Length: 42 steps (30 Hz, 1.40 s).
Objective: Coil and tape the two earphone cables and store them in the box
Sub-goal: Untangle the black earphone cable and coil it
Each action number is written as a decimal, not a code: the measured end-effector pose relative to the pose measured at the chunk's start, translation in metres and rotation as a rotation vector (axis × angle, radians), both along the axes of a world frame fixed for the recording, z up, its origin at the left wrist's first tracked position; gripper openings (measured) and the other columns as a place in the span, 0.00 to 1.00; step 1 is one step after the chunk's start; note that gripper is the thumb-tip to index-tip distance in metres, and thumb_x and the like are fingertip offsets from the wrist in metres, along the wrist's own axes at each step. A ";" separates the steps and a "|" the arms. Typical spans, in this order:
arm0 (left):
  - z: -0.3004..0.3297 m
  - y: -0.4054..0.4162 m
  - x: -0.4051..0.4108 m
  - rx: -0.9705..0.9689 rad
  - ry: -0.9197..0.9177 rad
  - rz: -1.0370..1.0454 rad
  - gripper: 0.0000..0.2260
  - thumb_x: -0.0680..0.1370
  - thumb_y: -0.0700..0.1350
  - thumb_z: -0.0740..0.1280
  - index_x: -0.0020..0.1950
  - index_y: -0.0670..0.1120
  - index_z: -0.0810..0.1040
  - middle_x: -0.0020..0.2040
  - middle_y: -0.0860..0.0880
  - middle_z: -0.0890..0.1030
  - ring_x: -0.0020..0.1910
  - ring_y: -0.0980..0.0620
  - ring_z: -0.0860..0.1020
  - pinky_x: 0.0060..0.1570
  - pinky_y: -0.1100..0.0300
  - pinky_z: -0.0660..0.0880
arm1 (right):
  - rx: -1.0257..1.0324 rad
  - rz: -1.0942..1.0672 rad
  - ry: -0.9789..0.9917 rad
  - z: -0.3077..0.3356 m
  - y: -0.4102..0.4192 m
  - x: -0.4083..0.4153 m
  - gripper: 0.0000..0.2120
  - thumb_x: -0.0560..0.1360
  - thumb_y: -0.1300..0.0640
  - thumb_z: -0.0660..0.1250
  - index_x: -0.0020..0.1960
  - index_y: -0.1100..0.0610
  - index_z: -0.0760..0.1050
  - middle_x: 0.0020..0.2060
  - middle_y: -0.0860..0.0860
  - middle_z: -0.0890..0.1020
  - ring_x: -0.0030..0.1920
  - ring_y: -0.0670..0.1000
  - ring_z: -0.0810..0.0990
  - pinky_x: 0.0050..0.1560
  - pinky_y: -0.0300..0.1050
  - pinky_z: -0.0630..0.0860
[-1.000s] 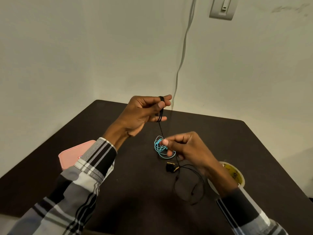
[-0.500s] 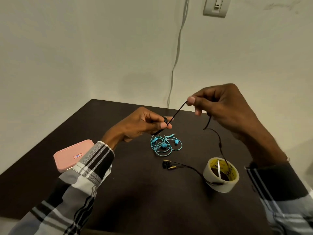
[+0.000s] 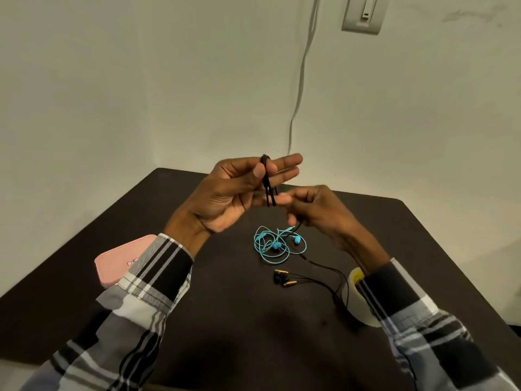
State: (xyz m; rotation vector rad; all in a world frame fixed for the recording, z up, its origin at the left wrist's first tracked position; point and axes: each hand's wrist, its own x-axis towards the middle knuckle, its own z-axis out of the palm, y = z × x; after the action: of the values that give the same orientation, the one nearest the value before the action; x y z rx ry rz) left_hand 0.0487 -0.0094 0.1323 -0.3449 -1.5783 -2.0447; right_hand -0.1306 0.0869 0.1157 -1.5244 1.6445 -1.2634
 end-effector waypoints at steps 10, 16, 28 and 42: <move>-0.008 -0.031 -0.003 -0.172 -0.144 0.502 0.07 0.76 0.40 0.67 0.49 0.42 0.83 0.61 0.45 0.81 0.67 0.50 0.75 0.58 0.51 0.78 | 0.071 0.107 0.172 -0.020 0.047 0.025 0.12 0.80 0.51 0.64 0.51 0.57 0.83 0.28 0.52 0.78 0.29 0.45 0.75 0.35 0.35 0.72; -0.009 -0.030 -0.006 -0.598 -0.328 0.585 0.06 0.78 0.38 0.67 0.52 0.44 0.84 0.57 0.48 0.83 0.68 0.59 0.72 0.66 0.63 0.69 | -0.062 -0.027 0.249 0.025 0.065 0.017 0.13 0.75 0.46 0.66 0.49 0.53 0.84 0.25 0.48 0.75 0.27 0.45 0.71 0.29 0.35 0.69; 0.002 -0.002 0.003 -0.514 -0.363 0.177 0.08 0.77 0.38 0.65 0.51 0.41 0.83 0.56 0.46 0.84 0.67 0.49 0.75 0.62 0.39 0.72 | -0.268 -0.130 0.291 0.075 0.022 0.000 0.10 0.75 0.51 0.73 0.41 0.57 0.85 0.23 0.49 0.77 0.26 0.42 0.69 0.30 0.31 0.65; 0.019 -0.004 0.003 -0.010 0.060 0.045 0.07 0.76 0.45 0.66 0.49 0.44 0.82 0.69 0.38 0.74 0.71 0.39 0.70 0.58 0.44 0.77 | -0.076 -0.044 -0.161 -0.006 -0.004 0.027 0.14 0.80 0.49 0.65 0.50 0.56 0.85 0.28 0.53 0.73 0.27 0.44 0.64 0.27 0.34 0.61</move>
State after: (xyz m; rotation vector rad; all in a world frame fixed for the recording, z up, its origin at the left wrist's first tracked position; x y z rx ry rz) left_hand 0.0515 -0.0135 0.1512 -0.3682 -1.5469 -1.9753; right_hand -0.1031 0.0826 0.1094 -1.3971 1.5503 -1.4474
